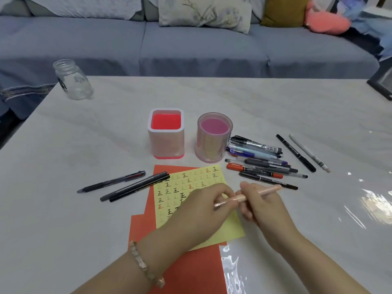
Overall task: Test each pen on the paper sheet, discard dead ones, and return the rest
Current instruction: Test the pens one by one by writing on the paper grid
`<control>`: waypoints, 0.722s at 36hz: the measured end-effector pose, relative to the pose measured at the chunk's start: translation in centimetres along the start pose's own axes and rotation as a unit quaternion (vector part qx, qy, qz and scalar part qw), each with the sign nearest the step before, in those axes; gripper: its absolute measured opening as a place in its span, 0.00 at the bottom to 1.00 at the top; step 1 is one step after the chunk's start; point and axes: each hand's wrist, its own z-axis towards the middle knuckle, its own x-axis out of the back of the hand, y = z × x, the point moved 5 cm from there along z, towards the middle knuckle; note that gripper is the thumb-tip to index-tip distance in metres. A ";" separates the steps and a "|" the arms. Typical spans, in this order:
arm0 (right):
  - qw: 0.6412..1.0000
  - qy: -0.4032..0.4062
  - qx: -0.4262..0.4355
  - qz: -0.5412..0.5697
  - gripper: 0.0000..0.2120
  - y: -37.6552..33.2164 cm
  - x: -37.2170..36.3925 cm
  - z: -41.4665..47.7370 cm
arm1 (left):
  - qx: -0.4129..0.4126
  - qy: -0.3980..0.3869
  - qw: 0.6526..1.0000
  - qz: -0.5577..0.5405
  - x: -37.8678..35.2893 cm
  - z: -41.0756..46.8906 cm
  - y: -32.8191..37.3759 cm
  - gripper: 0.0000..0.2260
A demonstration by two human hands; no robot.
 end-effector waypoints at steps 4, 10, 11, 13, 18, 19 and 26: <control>0.986 -0.025 0.076 -0.147 0.19 -1.9 1.2 2.6 | 0.000 0.099 0.994 0.036 2.1 -0.7 -1.4 0.03; 0.799 0.076 0.139 -0.580 0.13 -1.1 6.4 9.5 | 0.026 0.212 0.973 0.087 6.0 -3.2 -4.7 0.06; 0.778 0.060 0.115 -0.614 0.15 -0.4 6.7 10.2 | 0.025 0.224 0.969 0.100 6.5 -3.7 -5.2 0.06; 0.739 0.030 0.084 -0.668 0.17 0.8 6.7 10.8 | 0.030 0.244 0.961 0.124 7.3 -4.5 -6.3 0.08; 0.728 0.027 0.098 -0.678 0.16 1.3 6.6 11.1 | 0.059 0.266 0.939 0.210 8.8 -5.6 -9.0 0.06; 0.741 0.019 0.094 -0.665 0.16 1.4 6.7 11.1 | 0.064 0.270 0.931 0.239 9.1 -5.7 -9.5 0.06; 0.793 0.025 0.098 -0.600 0.11 1.3 7.0 10.2 | 0.102 0.282 0.890 0.344 10.2 -5.5 -11.8 0.07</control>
